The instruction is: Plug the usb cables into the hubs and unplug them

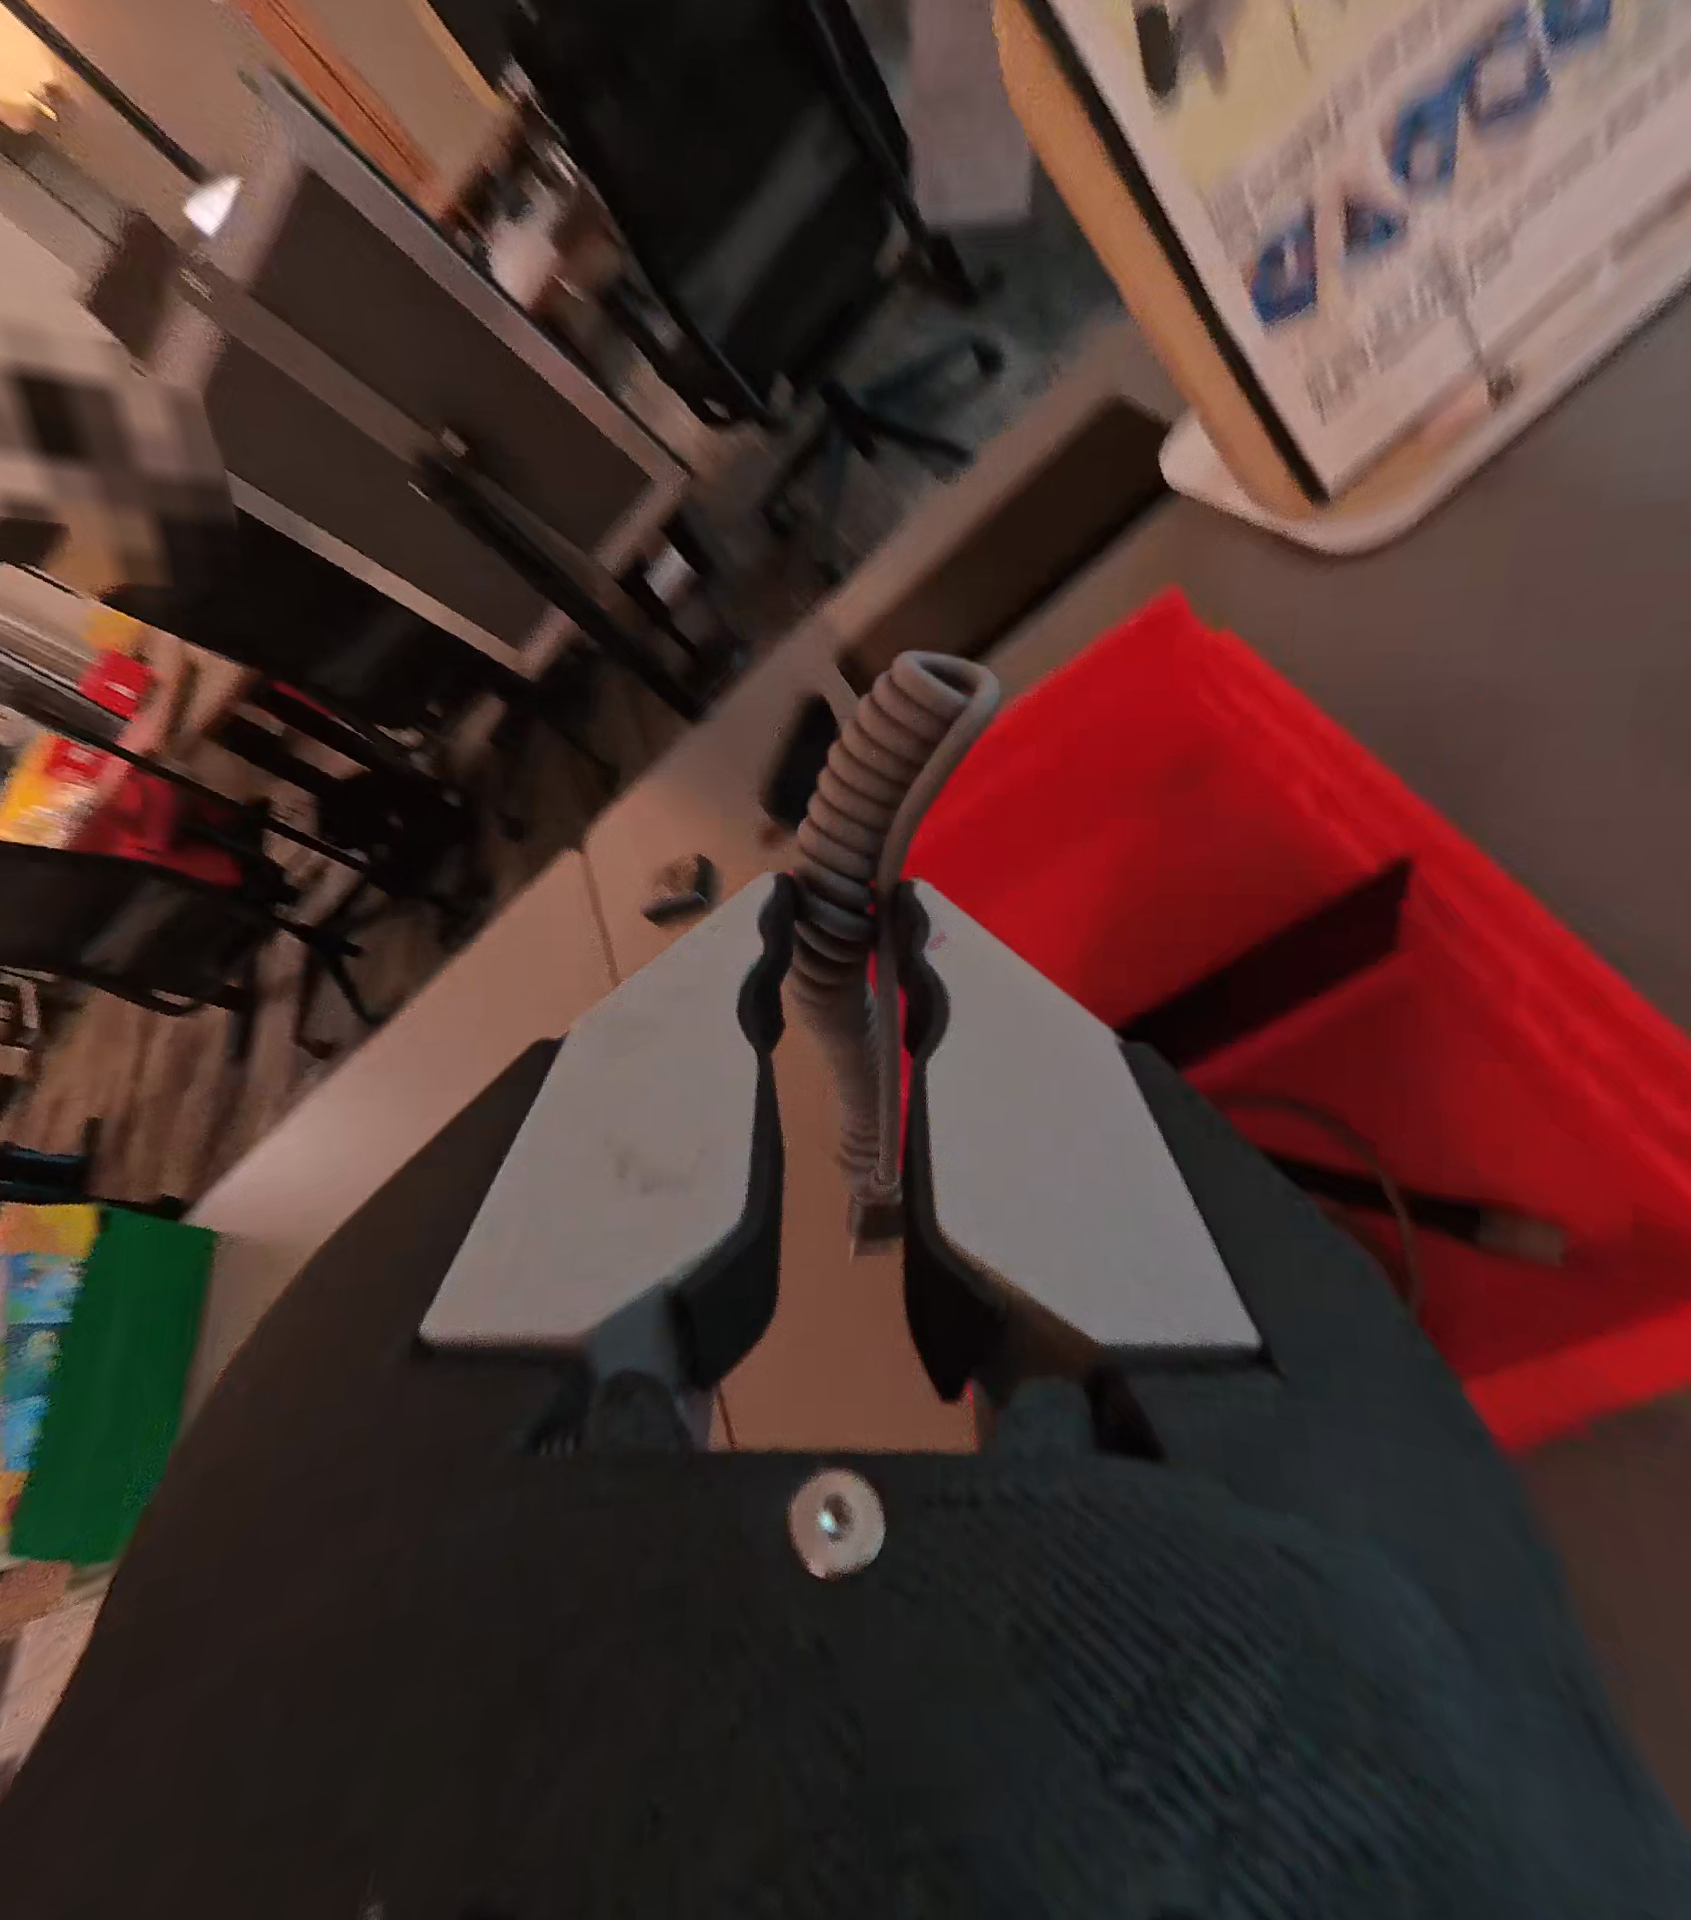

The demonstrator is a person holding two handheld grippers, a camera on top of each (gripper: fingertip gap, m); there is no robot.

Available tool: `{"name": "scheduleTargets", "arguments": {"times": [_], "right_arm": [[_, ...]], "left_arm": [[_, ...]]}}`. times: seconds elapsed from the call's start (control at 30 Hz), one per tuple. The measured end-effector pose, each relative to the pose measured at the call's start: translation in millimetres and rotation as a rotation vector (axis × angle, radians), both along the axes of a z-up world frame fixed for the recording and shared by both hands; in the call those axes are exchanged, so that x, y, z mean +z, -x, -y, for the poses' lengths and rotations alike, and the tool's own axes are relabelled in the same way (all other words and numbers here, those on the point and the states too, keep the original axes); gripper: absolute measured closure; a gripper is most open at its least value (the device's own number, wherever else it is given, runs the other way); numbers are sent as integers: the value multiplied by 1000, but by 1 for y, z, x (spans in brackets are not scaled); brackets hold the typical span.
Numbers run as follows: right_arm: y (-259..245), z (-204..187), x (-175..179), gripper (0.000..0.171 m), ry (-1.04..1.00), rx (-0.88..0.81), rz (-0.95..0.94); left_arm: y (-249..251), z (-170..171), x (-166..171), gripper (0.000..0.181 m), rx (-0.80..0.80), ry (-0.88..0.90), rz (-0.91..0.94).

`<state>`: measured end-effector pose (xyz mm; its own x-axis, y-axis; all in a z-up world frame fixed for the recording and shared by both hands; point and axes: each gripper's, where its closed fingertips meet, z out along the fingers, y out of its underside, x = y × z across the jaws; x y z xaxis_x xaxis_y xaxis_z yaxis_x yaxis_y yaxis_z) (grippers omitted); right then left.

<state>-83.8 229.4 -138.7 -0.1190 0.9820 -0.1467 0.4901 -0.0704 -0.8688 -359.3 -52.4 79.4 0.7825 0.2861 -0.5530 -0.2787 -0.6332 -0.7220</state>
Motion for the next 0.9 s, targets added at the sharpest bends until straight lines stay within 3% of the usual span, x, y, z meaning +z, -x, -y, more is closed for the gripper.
{"name": "scheduleTargets", "arguments": {"times": [0.03, 0.13, 0.2, 0.33, 0.43, 0.6, 0.77, 0.9], "right_arm": [[0, 0, 0, 121, -4, -1, -2], [-1, -2, 1, 122, -7, -7, -6], [-2, -4, 2, 122, -4, -10, -10], [-3, -2, 6, 120, 4, 9, -29], [-4, 9, 14, 116, 8, 77, -66], [-12, 60, 37, 95, 85, 352, -165], [-19, 78, 46, 89, 67, 441, -203], [-22, 82, 51, 88, 83, 463, -217]], "left_arm": [[-3, -3, 22, 163, 4, -36, -37], [-10, -9, 92, 163, 75, -168, -133], [-28, -22, 133, 164, 36, -274, -126], [-87, -63, 166, 164, -133, -340, -67], [-144, -99, 151, 163, -281, -300, -51], [-225, -157, 78, 164, -482, -174, 89], [-272, -200, 9, 165, -593, -72, 158], [-288, -222, -11, 164, -642, -69, 218]]}}
